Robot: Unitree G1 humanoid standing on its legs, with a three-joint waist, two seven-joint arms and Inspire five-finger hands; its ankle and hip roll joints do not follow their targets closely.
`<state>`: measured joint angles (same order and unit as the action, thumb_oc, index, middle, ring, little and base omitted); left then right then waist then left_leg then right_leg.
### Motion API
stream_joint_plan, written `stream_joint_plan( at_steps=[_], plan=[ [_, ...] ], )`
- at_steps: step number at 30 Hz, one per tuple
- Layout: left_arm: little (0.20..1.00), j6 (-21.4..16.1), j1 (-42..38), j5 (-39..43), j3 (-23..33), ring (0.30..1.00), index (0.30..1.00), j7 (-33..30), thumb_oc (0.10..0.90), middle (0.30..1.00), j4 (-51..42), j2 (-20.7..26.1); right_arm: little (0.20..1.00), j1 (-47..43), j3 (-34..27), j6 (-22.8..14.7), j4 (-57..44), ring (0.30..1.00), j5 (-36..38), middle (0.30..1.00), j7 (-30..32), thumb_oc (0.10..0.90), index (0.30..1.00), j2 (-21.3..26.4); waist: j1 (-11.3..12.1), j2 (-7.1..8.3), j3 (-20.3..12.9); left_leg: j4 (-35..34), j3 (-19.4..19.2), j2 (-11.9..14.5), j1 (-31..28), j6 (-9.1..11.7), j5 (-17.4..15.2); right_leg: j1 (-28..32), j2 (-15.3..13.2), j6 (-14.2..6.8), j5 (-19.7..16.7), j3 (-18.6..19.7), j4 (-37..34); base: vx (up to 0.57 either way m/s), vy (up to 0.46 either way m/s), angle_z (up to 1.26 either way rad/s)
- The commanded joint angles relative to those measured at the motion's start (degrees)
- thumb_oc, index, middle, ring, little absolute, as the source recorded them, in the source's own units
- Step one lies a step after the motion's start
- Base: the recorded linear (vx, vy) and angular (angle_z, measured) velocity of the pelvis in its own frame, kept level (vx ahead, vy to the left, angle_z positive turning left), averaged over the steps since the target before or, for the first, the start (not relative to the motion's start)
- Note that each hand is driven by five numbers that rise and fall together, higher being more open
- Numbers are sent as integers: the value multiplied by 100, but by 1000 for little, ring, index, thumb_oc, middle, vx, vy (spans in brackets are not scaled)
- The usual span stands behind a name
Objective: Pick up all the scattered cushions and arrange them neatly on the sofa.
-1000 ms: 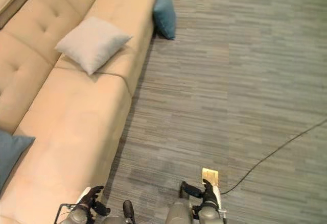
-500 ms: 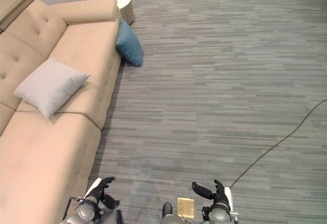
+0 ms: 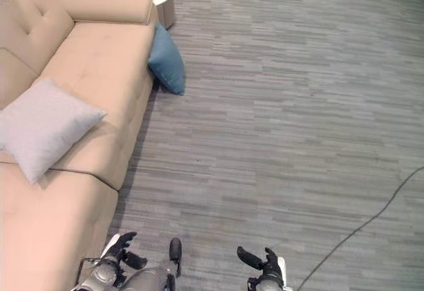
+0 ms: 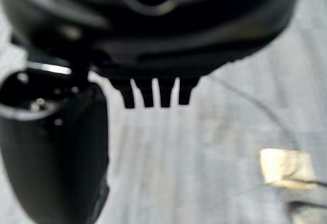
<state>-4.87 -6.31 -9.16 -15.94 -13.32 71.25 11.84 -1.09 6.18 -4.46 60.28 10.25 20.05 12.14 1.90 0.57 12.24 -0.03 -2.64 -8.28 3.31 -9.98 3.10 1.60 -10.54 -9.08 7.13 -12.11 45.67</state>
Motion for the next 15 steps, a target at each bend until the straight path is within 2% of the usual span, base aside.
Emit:
stream_joint_plan(
  at_steps=[1, 2, 3, 4, 5, 6, 7, 8, 9, 10, 11, 13, 14, 15],
  plan=[
    [900, -116, 226, -8, -231, 900, 900, -285, 800, 900, -349, 47, 900, -98, -170, -290, -483, 900, -3, 900, 81, 800, 900, 352, -59, -356, 115, 138, 278, 317, -335, 463, -485, -601, 117, 20, -828, 72, -470, 373, -6, 106],
    [900, -137, 200, 15, -252, 900, 900, -296, 800, 900, -445, 52, 900, -30, -187, -321, -545, 900, 33, 900, 87, 800, 900, 360, -170, -373, 145, 90, 456, 300, -482, 491, -511, -757, 314, 86, -654, 131, -744, 502, -114, 120],
    [900, -186, 128, 75, -316, 900, 900, -276, 800, 900, -623, 52, 900, 61, -222, -377, -635, 900, 107, 900, 89, 800, 900, 387, -345, -353, 230, 23, 827, 227, -728, 565, -573, -957, 586, 173, -345, 366, -1467, 377, -115, 123],
    [900, -185, 127, 76, -315, 900, 900, -275, 800, 900, -624, 51, 900, 60, -222, -377, -635, 900, 107, 900, 89, 800, 900, 389, -358, -369, 223, 19, 841, 242, -717, 569, -561, -949, 600, 177, -374, 347, -1506, 348, -166, 116],
    [900, -196, 72, 64, -367, 900, 900, -256, 800, 900, -632, 38, 900, 73, -168, -371, -654, 900, 24, 900, 115, 800, 900, 414, -423, -344, 266, -33, 1034, 214, -809, 612, -581, -1097, 719, 207, -290, 582, -1878, 215, -135, 130],
    [900, -200, 20, 23, -426, 900, 900, -230, 800, 900, -657, 20, 900, 101, -84, -327, -700, 900, -156, 900, 155, 800, 900, 458, -489, -339, 285, -152, 1213, 199, -922, 658, -593, -1227, 807, 206, -345, 829, -2404, 215, -134, 103],
    [900, -200, 19, 23, -425, 900, 900, -230, 800, 900, -657, 19, 900, 100, -84, -325, -702, 900, -157, 900, 156, 800, 900, 458, -496, -350, 277, -160, 1220, 209, -912, 660, -580, -1219, 816, 207, -377, 819, -2446, 240, -134, 108],
    [900, -213, -40, -73, -487, 900, 900, -206, 800, 900, -629, -9, 900, 119, 4, -266, -763, 900, -335, 900, 170, 800, 900, 494, -559, -349, 277, -279, 1380, 207, -1022, 701, -604, -1333, 843, 174, -501, 1013, -2924, 375, -204, 102],
    [900, -220, -110, -349, -635, 900, 900, -196, 800, 900, -541, -38, 900, 157, 121, -232, -936, 900, -559, 900, 169, 800, 900, 540, -690, -373, 298, -409, 1567, 238, -1224, 784, -668, -1610, 785, 49, -840, 1264, -3539, 386, -207, 98],
    [900, -222, -108, -352, -636, 900, 900, -198, 800, 900, -538, -45, 900, 164, 120, -228, -943, 900, -562, 900, 169, 800, 900, 545, -710, -398, 310, -430, 1590, 266, -1256, 788, -671, -1564, 800, 54, -849, 1234, -3576, 497, -280, 95],
    [900, -220, -143, -516, -751, 900, 900, -166, 800, 900, -447, -64, 900, 182, 172, -206, -1007, 900, -690, 900, 137, 800, 900, 564, -735, -357, 248, -424, 1707, 258, -1371, 843, -834, -1491, 680, 19, -959, 1153, -4006, 344, -226, 80],
    [900, -185, -62, -515, -652, 900, 900, -252, 800, 900, -322, -73, 900, 192, 244, -226, -1031, 900, -735, 900, 113, 800, 900, 521, -705, -322, 115, -307, 1727, 337, -1425, 902, -1030, -1223, 647, 136, -994, 1062, -4142, 485, -345, 79],
    [900, -188, 59, -273, -456, 900, 900, -232, 800, 900, -313, -75, 900, 170, 226, -271, -1057, 900, -705, 900, 88, 800, 900, 531, -608, -323, 67, 340, 1688, 469, -1302, 1028, -1189, -995, 702, 227, -873, 973, -4090, 476, -365, 70],
    [900, -206, 92, -189, -391, 900, 900, -216, 800, 900, -294, -100, 900, 136, 222, -309, -1065, 900, -690, 900, 79, 800, 900, 543, -577, -309, 79, 841, 1593, 489, -1113, 1120, -1109, -843, 688, 269, -808, 883, -4150, 328, -272, 63]
  ],
)
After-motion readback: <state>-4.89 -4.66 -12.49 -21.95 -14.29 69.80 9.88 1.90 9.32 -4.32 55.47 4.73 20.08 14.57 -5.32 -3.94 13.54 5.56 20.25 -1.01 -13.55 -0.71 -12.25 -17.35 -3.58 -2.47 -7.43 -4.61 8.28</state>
